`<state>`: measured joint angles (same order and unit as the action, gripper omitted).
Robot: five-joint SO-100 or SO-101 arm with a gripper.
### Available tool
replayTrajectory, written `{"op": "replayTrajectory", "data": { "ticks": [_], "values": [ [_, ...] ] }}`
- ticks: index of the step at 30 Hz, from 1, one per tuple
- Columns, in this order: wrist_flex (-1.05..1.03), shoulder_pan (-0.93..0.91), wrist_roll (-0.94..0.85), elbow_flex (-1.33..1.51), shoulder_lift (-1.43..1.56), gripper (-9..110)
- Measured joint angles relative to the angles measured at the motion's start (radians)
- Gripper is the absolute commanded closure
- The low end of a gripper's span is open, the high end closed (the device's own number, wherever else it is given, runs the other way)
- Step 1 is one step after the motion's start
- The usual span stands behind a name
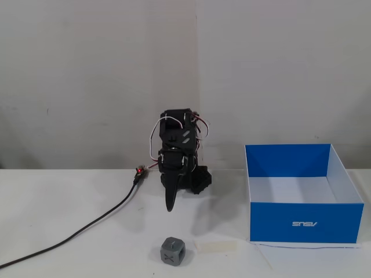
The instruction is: Pick the gray block and keep it in the box.
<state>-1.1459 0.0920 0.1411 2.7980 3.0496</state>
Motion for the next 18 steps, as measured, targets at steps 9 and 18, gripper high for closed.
{"op": "replayTrajectory", "data": {
  "ticks": [9, 18],
  "values": [
    [0.003, 0.041, 0.123, -0.181, -0.29, 101],
    [0.04, 0.044, 0.19, -0.272, -0.517, 101]
  ]
}}
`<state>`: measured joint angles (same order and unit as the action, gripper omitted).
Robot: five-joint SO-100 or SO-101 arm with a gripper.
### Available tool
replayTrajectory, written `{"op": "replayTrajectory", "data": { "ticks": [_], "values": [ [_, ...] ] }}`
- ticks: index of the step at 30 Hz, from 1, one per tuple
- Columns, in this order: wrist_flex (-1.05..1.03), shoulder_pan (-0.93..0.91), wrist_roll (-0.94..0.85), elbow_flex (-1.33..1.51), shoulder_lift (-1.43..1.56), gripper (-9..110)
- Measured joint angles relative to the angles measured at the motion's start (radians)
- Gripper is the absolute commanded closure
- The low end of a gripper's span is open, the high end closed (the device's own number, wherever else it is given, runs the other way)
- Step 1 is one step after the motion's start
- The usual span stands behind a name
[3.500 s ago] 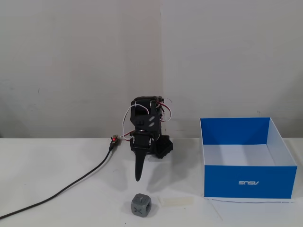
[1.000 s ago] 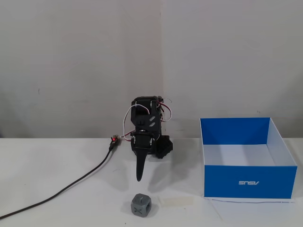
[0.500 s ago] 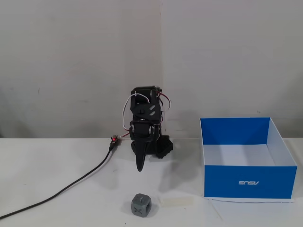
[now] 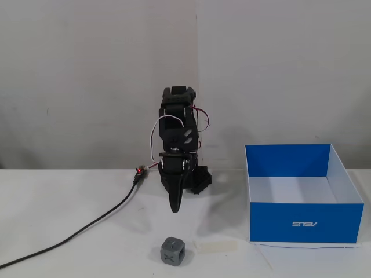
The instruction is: Pick the gray block and keep it in the box.
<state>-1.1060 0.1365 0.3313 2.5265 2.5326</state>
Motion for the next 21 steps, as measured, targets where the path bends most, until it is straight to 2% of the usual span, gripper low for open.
{"op": "replayTrajectory", "data": {
  "ticks": [7, 14, 18, 21],
  "values": [
    [0.021, -0.018, 0.048, -0.11, -0.181, 98],
    [0.067, -0.018, 0.095, -0.206, -0.411, 80],
    [0.094, -0.018, 0.106, -0.242, -0.522, 73],
    [0.106, -0.018, 0.12, -0.261, -0.586, 72]
  ]
}}
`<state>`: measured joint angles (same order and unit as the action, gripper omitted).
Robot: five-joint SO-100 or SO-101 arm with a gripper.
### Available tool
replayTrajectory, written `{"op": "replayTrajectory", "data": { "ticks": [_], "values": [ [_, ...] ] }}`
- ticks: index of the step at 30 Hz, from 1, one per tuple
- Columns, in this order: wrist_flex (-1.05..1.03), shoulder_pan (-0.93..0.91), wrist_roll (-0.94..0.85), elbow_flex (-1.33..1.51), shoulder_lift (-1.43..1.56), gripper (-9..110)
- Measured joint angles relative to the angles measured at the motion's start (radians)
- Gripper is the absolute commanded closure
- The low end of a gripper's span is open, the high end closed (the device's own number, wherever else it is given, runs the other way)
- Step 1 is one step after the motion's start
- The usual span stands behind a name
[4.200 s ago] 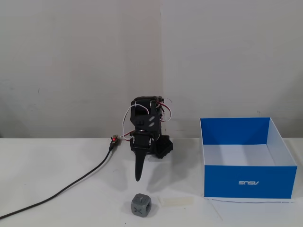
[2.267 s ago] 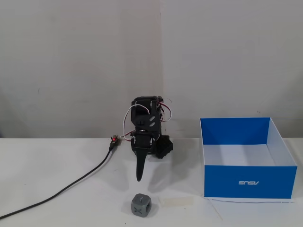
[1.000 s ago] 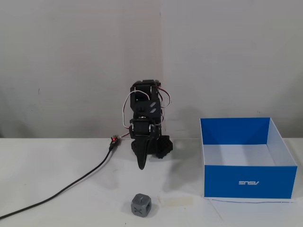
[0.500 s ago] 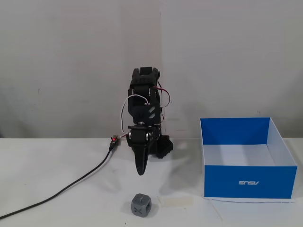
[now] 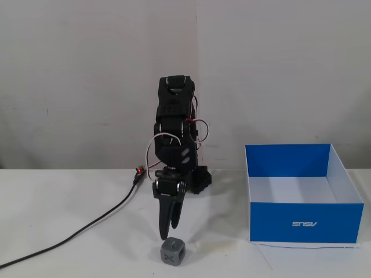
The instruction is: Pick the gray block and keep it in the box.
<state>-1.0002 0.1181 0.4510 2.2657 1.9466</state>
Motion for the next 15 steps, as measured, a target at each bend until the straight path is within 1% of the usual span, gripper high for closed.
{"op": "replayTrajectory", "data": {
  "ticks": [15],
  "values": [
    [0.081, -0.008, 0.025, -0.011, -0.179, 74]
  ]
}}
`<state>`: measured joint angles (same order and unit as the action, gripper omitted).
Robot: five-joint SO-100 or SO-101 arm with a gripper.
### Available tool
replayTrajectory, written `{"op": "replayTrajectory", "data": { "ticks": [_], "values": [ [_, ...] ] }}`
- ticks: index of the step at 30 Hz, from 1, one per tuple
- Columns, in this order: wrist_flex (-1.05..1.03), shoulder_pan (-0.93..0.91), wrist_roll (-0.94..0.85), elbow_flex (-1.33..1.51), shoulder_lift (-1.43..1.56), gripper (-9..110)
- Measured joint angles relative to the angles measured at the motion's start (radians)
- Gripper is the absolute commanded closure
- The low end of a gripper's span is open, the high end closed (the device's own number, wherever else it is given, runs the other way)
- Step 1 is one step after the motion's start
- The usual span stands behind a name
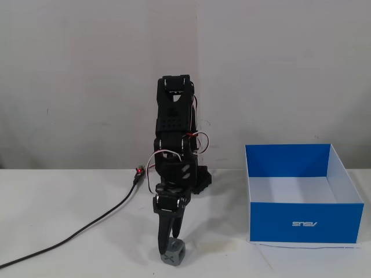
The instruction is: Pick the gray block and keep it in the box.
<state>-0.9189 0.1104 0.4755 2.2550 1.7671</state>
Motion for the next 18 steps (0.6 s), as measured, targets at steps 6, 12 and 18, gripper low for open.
{"op": "replayTrajectory", "data": {
  "ticks": [6, 12, 18],
  "values": [
    [0.034, -0.017, 0.0, 0.0, -0.031, 75],
    [0.051, -0.017, 0.0, -0.044, -0.106, 76],
    [0.051, 0.0, 0.014, -0.117, -0.212, 78]
  ]
}}
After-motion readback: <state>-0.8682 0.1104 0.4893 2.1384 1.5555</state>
